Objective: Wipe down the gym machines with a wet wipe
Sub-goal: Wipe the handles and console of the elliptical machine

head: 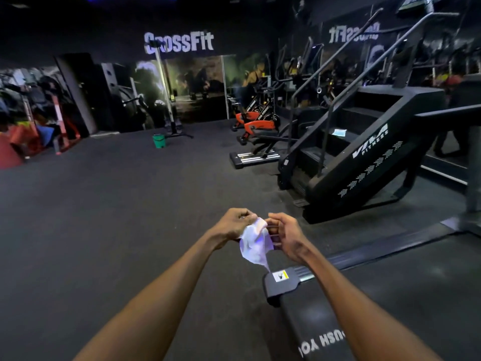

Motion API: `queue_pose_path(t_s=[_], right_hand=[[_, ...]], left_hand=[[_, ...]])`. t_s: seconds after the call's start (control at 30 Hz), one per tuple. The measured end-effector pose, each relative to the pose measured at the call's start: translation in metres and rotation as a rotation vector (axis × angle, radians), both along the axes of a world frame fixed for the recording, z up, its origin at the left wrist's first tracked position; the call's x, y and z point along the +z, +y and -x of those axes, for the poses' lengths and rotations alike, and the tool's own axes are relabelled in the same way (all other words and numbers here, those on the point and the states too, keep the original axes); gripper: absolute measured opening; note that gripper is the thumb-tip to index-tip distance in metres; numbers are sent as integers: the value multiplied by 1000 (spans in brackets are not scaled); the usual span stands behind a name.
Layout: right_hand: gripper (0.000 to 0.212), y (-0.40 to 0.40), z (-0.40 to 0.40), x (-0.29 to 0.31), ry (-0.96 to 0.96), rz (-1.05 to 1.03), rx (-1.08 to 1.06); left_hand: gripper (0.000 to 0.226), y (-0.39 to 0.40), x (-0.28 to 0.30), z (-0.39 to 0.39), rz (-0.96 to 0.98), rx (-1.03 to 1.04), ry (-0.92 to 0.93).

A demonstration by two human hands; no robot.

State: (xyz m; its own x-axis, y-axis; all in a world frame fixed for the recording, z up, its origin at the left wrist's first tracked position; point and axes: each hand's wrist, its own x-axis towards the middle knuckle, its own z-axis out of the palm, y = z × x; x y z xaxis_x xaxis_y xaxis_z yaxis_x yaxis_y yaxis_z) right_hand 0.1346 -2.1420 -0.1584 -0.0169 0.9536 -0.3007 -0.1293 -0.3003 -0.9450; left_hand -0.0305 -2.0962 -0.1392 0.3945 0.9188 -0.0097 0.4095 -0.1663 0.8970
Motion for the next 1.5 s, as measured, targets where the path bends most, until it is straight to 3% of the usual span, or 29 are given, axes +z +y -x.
queue_pose_path(t_s=[0.07,0.13,0.23,0.3,0.33,0.43,0.53,0.63,0.73,0.8,0.87,0.93,1.0,1.07,1.17,1.37,1.5], right_hand=[[39,56,-2,-2,-46,-20,58],[30,116,-2,5,-212,-137,91],[31,210,2,11,-375,-253,62],[34,255,4,11,-369,-259,0],[35,281,7,9,-358,-256,-45],[38,377,18,-1,-345,-249,-180],[36,460,27,-9,-354,-270,-294],[20,542,38,-14,-311,-233,-359],[31,617,45,-12,-280,-159,-418],[34,666,48,-5,-347,-156,-447],[24,716,47,0,-394,-166,-490],[10,762,43,2,-403,-182,-509],[16,804,37,6,-347,-181,-524],[22,858,26,3,-276,-165,-503],[12,932,8,3,-248,-147,-362],[14,1102,-38,7,-589,-137,-222],[9,1199,-65,23,-521,-182,-298]], left_hand=[[16,56,-2,1,12,-9,32],[17,118,2,2,19,8,50],[15,210,12,-1,2,191,-110],[31,253,14,3,171,310,-365],[41,277,11,6,298,272,-460],[39,349,-4,9,495,89,-414],[41,429,-17,12,386,162,-359],[40,522,-24,21,288,274,-338],[44,608,-20,27,235,305,-316],[46,662,-13,27,172,276,-301],[49,714,-5,26,115,222,-262],[45,758,-1,23,92,74,-234],[33,797,3,20,96,-64,-185],[22,851,0,13,76,-111,-109],[21,936,-3,0,-39,-83,-18],[16,1113,3,-39,-192,-33,178],[16,1215,18,-65,-203,7,115]])
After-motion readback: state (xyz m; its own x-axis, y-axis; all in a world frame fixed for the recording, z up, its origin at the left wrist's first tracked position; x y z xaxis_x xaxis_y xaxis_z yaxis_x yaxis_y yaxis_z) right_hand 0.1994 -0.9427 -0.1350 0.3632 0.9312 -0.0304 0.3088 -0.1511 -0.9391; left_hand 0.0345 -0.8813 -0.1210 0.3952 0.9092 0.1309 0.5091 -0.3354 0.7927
